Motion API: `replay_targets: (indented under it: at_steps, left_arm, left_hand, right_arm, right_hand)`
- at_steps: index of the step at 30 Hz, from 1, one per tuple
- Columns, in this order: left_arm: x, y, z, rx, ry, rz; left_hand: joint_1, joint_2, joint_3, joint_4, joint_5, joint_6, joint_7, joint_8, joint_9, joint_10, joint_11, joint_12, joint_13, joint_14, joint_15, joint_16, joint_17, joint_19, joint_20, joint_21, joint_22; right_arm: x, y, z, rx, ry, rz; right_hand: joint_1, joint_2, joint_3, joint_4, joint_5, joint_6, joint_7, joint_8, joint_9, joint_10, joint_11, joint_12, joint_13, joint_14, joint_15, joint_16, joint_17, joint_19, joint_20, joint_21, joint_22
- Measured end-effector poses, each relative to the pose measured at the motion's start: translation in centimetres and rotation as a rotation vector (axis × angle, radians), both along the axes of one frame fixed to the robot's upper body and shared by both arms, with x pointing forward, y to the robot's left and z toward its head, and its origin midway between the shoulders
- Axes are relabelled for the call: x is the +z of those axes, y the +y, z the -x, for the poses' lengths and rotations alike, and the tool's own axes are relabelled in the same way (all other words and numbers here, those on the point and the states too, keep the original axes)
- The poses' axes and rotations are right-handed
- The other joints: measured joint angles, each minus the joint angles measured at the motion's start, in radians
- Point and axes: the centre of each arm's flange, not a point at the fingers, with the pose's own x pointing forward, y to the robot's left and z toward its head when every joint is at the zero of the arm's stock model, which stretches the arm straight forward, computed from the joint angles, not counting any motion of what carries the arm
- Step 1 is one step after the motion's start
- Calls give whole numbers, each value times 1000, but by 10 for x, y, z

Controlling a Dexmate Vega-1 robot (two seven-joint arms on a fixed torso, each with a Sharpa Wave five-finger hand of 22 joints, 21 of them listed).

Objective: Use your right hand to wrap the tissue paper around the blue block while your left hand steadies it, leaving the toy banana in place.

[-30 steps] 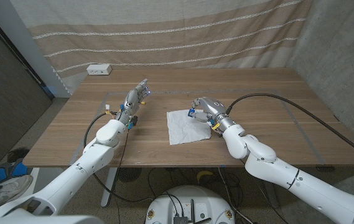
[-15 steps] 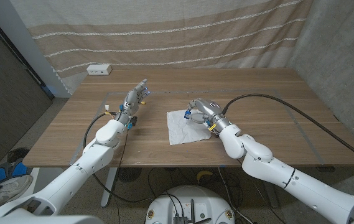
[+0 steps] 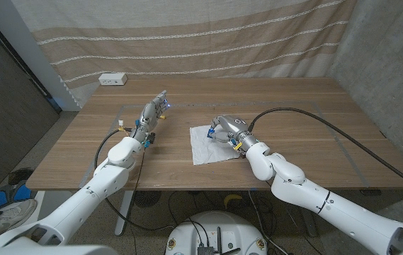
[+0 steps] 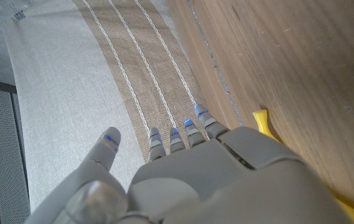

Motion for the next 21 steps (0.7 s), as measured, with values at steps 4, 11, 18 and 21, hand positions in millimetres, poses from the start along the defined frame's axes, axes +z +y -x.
replay_targets:
  at_steps: [4, 11, 18, 21]
  left_arm:
    - [0, 1, 0, -2, 0, -2]
    - [2, 2, -2, -5, -1, -6]
    - [4, 2, -3, -8, -2, -10]
    - [4, 2, -3, -9, 0, -11]
  left_hand:
    - [0, 0, 0, 0, 0, 0, 0, 0, 0, 0, 0, 0, 0, 0, 0, 0, 0, 0, 0, 0, 0]
    - [0, 0, 0, 0, 0, 6, 6, 0, 0, 0, 0, 0, 0, 5, -5, 0, 5, 0, 0, -4, 0]
    - [0, 0, 0, 0, 0, 5, 5, 0, 0, 0, 0, 0, 0, 5, -5, 0, 5, 0, 0, -4, 0]
    - [0, 0, 0, 0, 0, 5, 5, 0, 0, 0, 0, 0, 0, 5, -5, 0, 5, 0, 0, -4, 0]
  right_arm:
    - [-3, 1, -3, -11, 7, 8]
    - [-6, 2, -6, -24, 16, 17]
    - [-8, 4, -8, -31, 27, 25]
    - [-9, 4, -9, -34, 32, 29]
  right_hand:
    - [0, 0, 0, 0, -2, 0, 0, 0, 0, 0, 0, 0, 0, 0, 0, -4, 0, 0, 0, 0, 0]
    - [0, 0, 0, 0, 2, 0, 0, 0, 0, 4, 4, 0, 0, 0, 0, -4, 0, 0, 0, 0, 0]
    - [0, 0, -4, 4, 2, -7, -7, 1, 0, 4, 4, 0, 0, 0, 0, -8, 1, 0, 0, 0, 0]
    - [0, 0, -4, 4, 2, -11, -11, 10, 0, 4, 4, 0, 0, 0, 0, -8, 5, 0, 0, 0, 0]
